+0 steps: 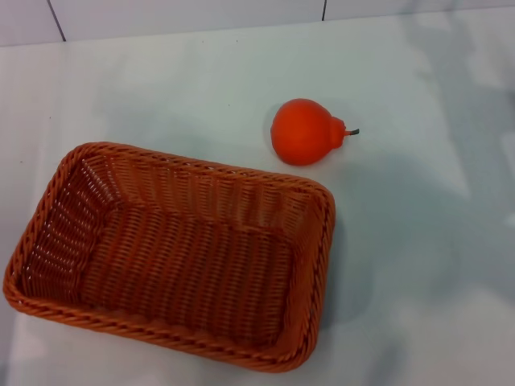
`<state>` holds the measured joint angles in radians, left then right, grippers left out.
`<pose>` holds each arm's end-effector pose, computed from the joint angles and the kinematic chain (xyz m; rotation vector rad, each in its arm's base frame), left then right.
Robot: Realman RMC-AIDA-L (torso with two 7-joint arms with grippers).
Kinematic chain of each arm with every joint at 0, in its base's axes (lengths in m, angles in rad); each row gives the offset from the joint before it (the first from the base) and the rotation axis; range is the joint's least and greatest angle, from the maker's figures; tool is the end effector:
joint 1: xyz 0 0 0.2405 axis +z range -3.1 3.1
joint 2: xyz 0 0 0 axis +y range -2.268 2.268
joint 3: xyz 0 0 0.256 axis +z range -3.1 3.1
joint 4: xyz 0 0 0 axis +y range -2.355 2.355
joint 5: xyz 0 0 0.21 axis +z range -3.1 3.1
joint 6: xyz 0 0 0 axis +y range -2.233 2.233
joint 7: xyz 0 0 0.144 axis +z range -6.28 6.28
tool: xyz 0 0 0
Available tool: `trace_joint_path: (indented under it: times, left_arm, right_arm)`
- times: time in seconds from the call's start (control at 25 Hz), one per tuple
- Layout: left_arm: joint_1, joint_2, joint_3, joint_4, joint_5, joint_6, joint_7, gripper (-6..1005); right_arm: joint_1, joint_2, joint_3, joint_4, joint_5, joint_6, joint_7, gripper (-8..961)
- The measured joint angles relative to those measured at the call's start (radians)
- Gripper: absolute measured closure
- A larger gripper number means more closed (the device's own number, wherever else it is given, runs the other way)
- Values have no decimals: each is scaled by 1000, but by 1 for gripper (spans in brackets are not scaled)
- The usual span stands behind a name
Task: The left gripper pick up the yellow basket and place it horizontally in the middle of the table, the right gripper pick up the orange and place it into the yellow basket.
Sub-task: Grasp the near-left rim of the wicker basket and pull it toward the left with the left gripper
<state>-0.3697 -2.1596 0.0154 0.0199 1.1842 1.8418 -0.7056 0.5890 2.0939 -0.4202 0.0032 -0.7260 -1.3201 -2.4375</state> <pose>-0.3117 0.2595 0.0484 -1.1384 -0.4828 -1.4376 0.3148 0.3628 0.0388 -0.8338 -1.2379 -1.3768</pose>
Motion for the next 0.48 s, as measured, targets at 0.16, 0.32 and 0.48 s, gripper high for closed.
trace_joint_path:
  times: [0.16, 0.32, 0.48]
  left_arm:
    - [1, 0, 0, 1, 0, 0, 0, 127]
    - [1, 0, 0, 2, 0, -1, 0, 127]
    - [1, 1, 38, 30, 1, -10, -23, 127]
  right_arm:
    - [0, 0, -1, 0, -1, 1, 0, 176]
    - [0, 0, -2, 0, -3, 2, 0, 176]
    - [0, 0, -2, 0, -3, 2, 0, 177]
